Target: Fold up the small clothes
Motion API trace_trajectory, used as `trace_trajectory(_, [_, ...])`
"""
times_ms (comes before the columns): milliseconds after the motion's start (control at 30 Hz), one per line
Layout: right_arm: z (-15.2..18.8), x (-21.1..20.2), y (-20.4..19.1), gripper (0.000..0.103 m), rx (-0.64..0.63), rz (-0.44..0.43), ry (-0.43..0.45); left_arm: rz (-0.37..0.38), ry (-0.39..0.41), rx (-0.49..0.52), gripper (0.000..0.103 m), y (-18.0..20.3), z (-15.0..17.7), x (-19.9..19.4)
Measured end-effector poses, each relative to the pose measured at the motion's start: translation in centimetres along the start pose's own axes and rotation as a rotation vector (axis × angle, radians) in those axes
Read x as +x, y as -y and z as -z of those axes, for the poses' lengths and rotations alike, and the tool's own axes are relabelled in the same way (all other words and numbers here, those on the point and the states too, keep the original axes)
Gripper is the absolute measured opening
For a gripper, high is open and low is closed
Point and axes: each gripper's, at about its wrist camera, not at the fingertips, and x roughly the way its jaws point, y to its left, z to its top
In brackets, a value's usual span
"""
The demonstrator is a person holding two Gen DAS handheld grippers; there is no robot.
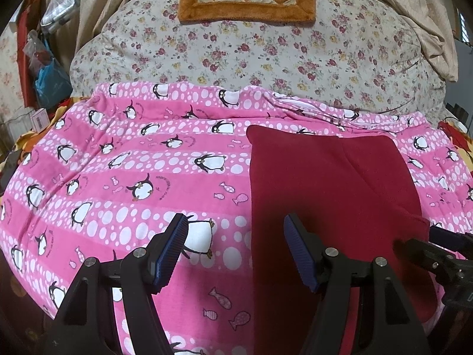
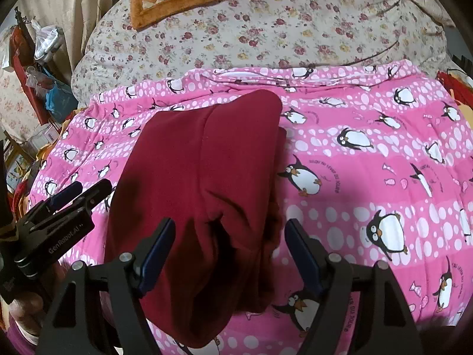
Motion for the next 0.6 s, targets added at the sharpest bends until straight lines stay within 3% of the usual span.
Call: trace_trajectory(600, [0.27, 0.45, -0.29, 0.08, -0.003, 0.0, -0.019, -0.001, -0.002, -0.001, 0.047, 0.06, 0.04, 0.13])
